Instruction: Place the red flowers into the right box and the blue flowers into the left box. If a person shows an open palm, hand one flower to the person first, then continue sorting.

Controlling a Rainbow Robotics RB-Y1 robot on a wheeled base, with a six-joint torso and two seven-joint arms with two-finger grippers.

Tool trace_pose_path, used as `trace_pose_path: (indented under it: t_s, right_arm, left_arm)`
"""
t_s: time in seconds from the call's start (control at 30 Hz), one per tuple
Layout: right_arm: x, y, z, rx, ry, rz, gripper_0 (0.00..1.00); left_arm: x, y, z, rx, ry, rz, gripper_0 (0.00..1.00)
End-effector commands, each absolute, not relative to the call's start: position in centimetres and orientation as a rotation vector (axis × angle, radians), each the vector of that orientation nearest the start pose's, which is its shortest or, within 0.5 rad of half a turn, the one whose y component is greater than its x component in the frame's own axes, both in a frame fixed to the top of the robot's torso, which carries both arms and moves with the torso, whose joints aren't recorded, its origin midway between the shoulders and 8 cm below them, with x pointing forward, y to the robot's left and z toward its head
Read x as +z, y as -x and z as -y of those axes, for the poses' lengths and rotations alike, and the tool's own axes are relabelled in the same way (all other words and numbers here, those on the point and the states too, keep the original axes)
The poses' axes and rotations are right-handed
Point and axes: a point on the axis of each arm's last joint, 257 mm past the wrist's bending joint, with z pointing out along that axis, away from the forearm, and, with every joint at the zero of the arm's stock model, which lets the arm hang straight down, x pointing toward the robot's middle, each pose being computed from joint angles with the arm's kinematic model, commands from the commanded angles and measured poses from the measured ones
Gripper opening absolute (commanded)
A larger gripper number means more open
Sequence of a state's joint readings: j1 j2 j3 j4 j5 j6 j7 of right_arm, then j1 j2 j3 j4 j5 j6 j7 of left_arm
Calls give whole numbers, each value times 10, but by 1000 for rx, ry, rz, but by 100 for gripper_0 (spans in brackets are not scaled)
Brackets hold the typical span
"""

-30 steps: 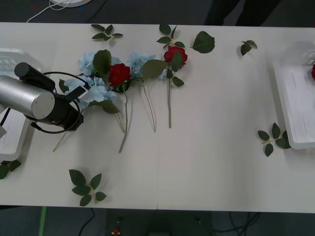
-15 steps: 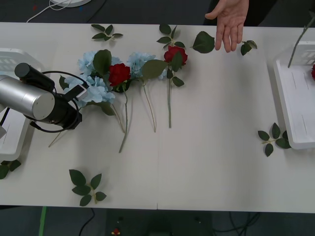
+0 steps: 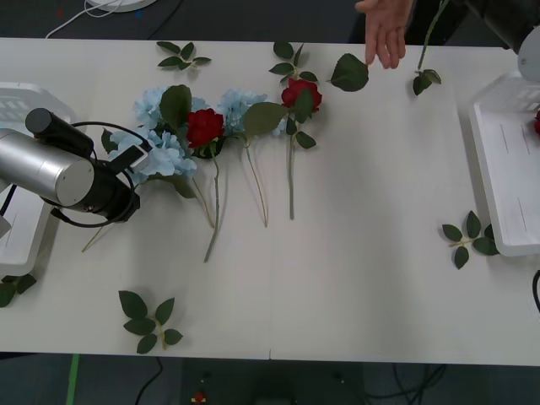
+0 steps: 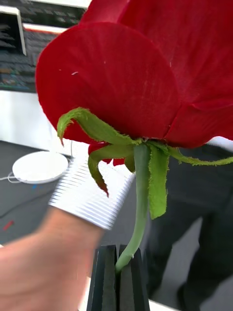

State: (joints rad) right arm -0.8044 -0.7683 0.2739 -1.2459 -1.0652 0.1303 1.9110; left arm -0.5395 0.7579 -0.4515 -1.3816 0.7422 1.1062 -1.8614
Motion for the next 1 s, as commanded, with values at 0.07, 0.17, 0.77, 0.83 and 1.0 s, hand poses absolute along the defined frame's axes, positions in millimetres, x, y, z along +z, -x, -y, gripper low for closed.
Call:
trace_pose_path:
  t_s: [0.07,0.17,0.77,0.83,1.0]
  right_arm:
    - [109,-686,231,12,383,-1218,0]
    - [107,-686,225,-21,413,-1205,0]
    - [103,-686,219,15,398,-1215,100]
    - [103,-686,219,19,394,-1215,100]
    - [103,-686,219,27,390,-1218,100]
  left_arm:
    - [-313,-536,-298,145,-773,-2491,0]
    - [-313,-536,-298,145,-773,-2491,0]
    - [-313,-536,-298,145,-773,-2491,0]
    - [-313,-536,-298,145,-773,-2491,0]
    - [-313,-536,-298,145,-773,-2491,0]
